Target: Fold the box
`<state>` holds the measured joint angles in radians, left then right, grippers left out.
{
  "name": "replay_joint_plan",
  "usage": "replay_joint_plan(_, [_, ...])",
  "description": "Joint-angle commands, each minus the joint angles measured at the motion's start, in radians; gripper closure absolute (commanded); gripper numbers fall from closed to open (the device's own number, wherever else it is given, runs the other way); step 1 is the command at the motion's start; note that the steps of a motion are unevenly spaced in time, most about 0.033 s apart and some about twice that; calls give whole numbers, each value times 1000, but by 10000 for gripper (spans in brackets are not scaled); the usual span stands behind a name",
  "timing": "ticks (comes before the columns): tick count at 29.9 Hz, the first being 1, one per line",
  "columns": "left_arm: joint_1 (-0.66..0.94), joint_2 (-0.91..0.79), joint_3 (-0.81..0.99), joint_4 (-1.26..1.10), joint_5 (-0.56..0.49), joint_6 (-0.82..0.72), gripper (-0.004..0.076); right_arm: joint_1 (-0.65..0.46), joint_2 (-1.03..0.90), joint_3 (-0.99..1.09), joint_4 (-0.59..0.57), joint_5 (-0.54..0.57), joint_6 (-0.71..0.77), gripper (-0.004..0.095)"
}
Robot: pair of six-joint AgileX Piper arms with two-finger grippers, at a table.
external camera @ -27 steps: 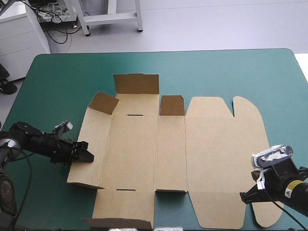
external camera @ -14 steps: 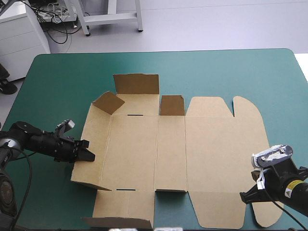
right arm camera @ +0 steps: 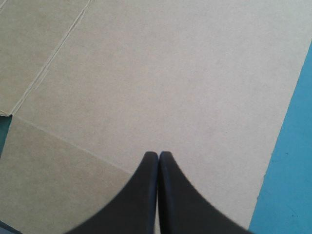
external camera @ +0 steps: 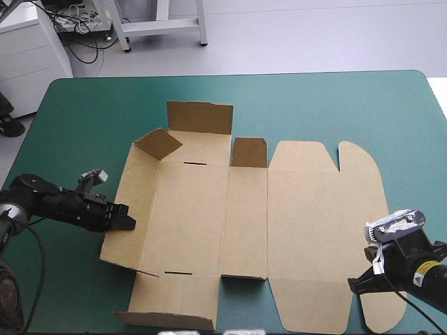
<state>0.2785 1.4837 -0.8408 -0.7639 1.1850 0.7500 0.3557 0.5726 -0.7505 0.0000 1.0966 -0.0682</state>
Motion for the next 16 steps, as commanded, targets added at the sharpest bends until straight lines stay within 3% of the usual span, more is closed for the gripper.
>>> replay_joint_plan(1, [-35,-115,-98,4,11,-1,756,-6,2,-26,0,-53,-10,926])
replay_joint_plan(6, [-116,-195,-261,143,8,-63,756,-6,-5,-29,0,-71,-10,926])
replay_joint_plan(16, [-298,-200,-564,368,-63,-102,756,-6,-36,-36,0,-99,68,926])
